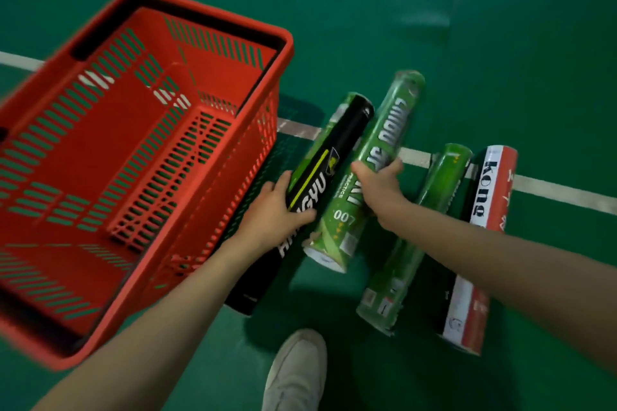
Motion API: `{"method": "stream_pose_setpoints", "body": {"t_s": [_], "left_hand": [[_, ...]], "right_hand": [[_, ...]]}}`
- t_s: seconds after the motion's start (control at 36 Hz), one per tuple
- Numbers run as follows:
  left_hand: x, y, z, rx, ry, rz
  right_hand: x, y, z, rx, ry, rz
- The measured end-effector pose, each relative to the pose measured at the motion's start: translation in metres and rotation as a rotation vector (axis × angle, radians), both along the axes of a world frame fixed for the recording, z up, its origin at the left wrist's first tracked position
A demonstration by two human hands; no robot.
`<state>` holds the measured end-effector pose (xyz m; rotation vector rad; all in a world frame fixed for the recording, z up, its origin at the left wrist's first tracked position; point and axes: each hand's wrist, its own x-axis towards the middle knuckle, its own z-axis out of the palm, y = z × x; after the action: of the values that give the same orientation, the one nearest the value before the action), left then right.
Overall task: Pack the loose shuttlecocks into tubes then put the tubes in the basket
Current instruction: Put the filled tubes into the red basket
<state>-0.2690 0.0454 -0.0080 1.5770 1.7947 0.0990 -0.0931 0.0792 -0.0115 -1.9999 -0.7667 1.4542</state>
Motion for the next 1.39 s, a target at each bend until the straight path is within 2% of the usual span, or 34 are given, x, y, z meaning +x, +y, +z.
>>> {"method": "stream_pose_setpoints", "body": {"t_s": [0.11,0.28,0.47,0.64,0.78,0.94,1.17,1.39], "left_hand": [[0.004,0.001,0.047,0.189,-0.063,0.066],[0.002,0.001,0.113,0.264,-0.051,0.064],[-0.055,-0.016,0.167,0.270,-0.065,0.093],[-0.127,-0.024,0.190,0.220,0.004,0.157],[-0.185,-0.009,0.175,0.184,0.092,0.200],[-0.239,0.010,0.127,0.038,0.082,0.247],[-0.263,0.045,0.086,-0.137,0.132,0.207],[-0.267,0.073,0.064,-0.103,0.268,0.099]], "right_hand": [[-0.008,0.006,0.047,0.090,-0.040,0.113],[-0.014,0.000,0.101,0.174,0.000,0.153],[-0.063,-0.019,0.146,0.292,0.105,0.180],[-0.125,-0.020,0.176,0.252,0.152,0.272],[-0.187,-0.007,0.184,0.056,0.338,0.208],[-0.249,0.000,0.136,-0.116,0.462,0.200],[-0.275,0.000,0.086,-0.231,0.313,0.084],[-0.283,0.018,0.075,-0.312,0.209,0.011]]}}
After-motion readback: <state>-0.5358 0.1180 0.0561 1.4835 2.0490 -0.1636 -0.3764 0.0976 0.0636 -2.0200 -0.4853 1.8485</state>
